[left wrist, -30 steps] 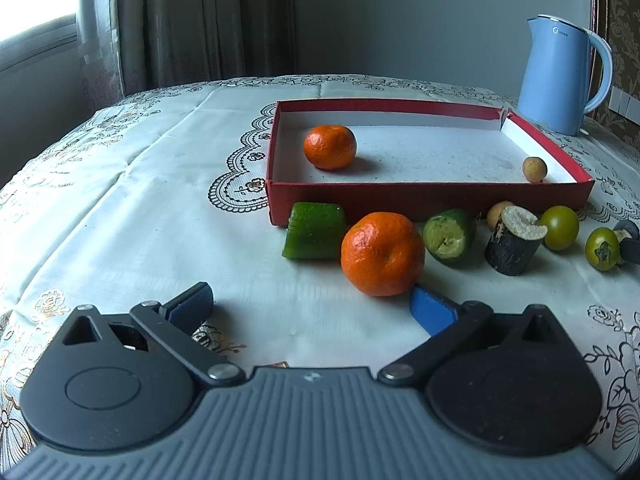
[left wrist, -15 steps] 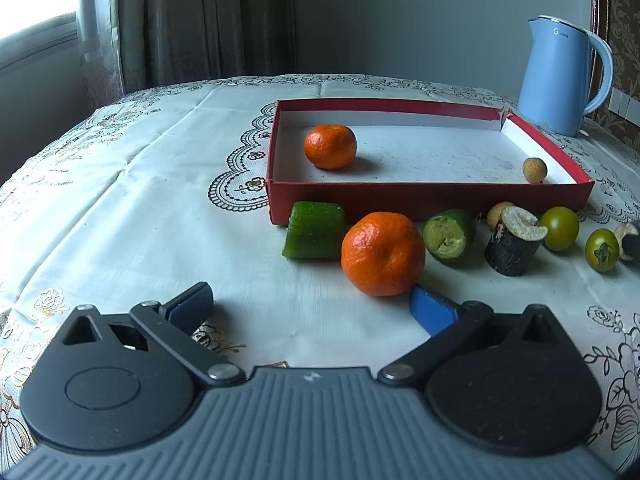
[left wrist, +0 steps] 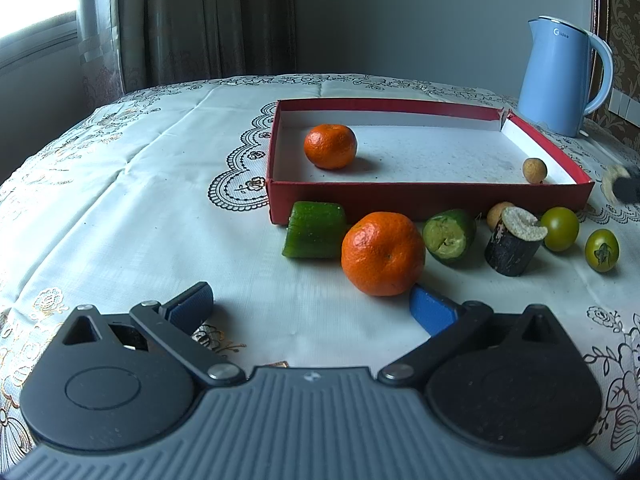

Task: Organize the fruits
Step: 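Carry the eggplant slice into the red tray and open the right gripper, then withdraw the right gripper and move the left gripper toward the second mandarin, then grasp the second mandarin with the left gripper and lift toward the tray, then lower the mandarin into the red tray and open the left gripper, then move the right gripper to the green tomato and close on it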

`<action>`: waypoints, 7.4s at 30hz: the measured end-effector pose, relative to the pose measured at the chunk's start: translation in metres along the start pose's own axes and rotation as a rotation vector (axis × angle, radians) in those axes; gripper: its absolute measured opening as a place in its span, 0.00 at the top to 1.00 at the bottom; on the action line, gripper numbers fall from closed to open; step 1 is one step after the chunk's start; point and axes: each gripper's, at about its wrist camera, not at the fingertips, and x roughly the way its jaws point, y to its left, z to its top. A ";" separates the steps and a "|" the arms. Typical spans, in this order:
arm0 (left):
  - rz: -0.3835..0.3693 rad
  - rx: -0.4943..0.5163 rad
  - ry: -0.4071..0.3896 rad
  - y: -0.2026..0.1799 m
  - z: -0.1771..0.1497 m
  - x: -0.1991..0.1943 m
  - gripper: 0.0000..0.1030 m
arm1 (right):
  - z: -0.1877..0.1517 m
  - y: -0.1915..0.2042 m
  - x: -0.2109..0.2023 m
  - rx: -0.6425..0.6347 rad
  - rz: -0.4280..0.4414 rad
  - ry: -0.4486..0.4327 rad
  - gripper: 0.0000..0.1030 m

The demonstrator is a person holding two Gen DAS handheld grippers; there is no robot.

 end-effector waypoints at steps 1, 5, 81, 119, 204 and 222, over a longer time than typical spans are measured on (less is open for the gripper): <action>0.000 0.000 0.000 0.000 0.000 0.000 0.00 | 0.004 0.004 0.002 -0.004 0.011 -0.003 0.72; 0.000 0.000 0.000 0.000 0.000 0.000 0.00 | 0.018 0.017 0.012 -0.014 0.029 -0.012 0.72; -0.033 -0.030 -0.023 -0.025 0.012 0.000 0.45 | -0.045 -0.016 0.008 0.251 -0.002 0.132 0.00; -0.077 0.029 -0.092 -0.036 0.056 -0.007 0.62 | -0.045 -0.015 0.012 0.240 -0.005 0.163 0.00; 0.000 0.001 0.013 -0.009 0.009 0.007 0.00 | -0.041 0.011 0.008 0.092 0.053 0.111 0.01; -0.001 -0.001 0.013 -0.009 0.009 0.007 0.00 | -0.039 0.011 0.018 0.089 0.077 0.139 0.61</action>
